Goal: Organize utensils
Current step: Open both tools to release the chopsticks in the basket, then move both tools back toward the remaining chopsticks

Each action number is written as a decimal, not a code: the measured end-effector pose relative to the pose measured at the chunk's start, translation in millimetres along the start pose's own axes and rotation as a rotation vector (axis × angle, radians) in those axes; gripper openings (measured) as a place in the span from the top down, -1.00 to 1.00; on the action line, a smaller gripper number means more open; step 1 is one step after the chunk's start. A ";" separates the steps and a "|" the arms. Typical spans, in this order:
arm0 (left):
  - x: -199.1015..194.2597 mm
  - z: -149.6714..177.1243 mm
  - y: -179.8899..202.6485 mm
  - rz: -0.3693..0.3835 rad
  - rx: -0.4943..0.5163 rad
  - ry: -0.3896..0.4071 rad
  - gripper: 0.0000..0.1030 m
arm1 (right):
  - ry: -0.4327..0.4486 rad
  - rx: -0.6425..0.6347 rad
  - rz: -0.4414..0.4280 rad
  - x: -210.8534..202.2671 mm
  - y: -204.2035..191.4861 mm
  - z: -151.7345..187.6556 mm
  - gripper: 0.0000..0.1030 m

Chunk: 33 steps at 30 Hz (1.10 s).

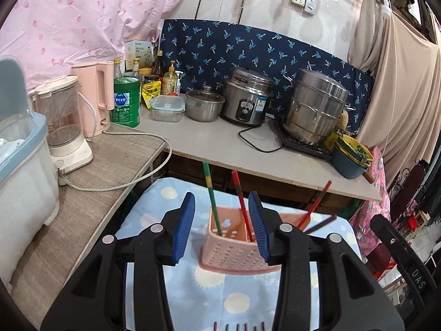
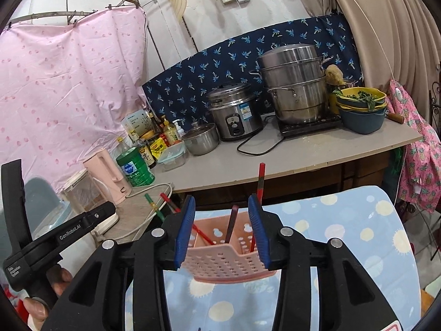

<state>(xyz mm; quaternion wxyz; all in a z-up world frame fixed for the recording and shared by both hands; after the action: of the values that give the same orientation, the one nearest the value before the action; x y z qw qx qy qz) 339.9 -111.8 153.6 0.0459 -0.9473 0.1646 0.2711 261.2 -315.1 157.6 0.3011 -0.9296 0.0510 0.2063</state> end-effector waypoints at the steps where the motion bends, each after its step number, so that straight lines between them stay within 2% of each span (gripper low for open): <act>1: -5.3 5.1 0.1 -0.005 0.007 -0.005 0.25 | -0.003 -0.001 -0.003 -5.2 -0.3 3.8 0.21; 15: -53.4 84.2 -3.4 -0.055 0.070 -0.101 0.25 | -0.050 -0.040 0.022 -68.9 6.6 71.4 0.19; 33: -88.4 176.5 4.9 -0.035 0.106 -0.215 0.25 | -0.159 -0.098 0.123 -114.9 44.6 166.9 0.19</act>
<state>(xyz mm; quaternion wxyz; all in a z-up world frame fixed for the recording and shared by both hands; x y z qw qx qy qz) 179.6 -59.9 50.5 0.1180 -0.9117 0.1564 0.3612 88.0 -257.8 58.7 0.2449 -0.9191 0.0737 0.2997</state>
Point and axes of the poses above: each gripper's, at about its wrist camera, not at the fingertips, and x roughly the way its jaws point, y to its right, z to its underside, the point moved 6 cm from there along x, roughly the way its jaws point, and after that the axes turned 14 degrees about x, right-handed, at the moved point
